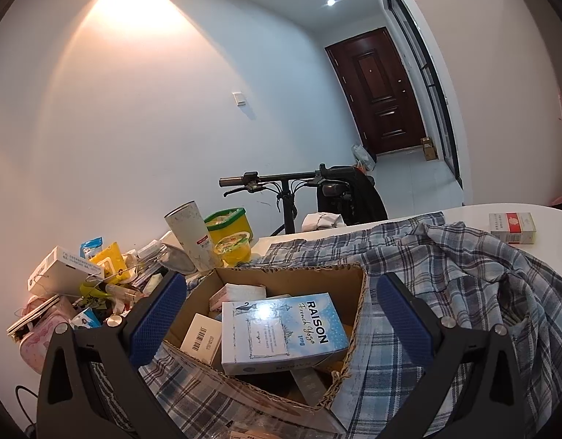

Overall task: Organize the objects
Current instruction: 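Grasp the white Sarrivo bread packet with the left gripper and lift it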

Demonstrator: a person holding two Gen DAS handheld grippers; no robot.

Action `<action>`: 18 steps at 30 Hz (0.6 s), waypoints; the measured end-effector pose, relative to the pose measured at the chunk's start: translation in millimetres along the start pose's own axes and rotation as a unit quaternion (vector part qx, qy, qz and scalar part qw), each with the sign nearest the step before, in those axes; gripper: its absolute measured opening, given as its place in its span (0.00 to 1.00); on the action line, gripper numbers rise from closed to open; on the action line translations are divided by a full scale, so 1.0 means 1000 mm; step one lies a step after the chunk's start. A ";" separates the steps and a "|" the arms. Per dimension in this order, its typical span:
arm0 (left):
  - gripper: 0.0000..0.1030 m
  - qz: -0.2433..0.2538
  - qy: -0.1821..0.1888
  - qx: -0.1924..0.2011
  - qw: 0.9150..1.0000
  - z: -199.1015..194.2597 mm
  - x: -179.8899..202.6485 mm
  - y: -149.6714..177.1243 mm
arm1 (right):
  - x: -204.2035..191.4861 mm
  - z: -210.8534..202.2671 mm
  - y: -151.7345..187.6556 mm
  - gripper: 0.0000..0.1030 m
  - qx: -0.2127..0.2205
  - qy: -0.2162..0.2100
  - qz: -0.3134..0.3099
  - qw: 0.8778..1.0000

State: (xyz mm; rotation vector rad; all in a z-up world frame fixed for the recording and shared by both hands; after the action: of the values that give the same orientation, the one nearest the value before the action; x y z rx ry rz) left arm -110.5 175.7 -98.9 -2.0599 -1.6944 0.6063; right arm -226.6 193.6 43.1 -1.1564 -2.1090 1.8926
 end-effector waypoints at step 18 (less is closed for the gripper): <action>0.78 -0.045 0.106 0.106 0.988 -0.072 -0.021 -0.027 | 0.007 -0.007 -0.005 1.00 0.016 0.001 0.017 1.000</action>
State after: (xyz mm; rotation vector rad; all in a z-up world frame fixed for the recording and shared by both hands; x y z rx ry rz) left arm -94.5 157.2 -22.7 -1.8191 -1.5232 0.4952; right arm -230.8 203.5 46.1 -1.1942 -2.0617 1.9312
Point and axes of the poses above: each gripper's, at about its wrist camera, not at the fingertips, and z roughly the way its jaws point, x to its right, y to its underside, the point moved 8 cm from there along z, roughly the way its jaws point, and after that the axes turned 11 degrees about -y, right-handed, at the moved point
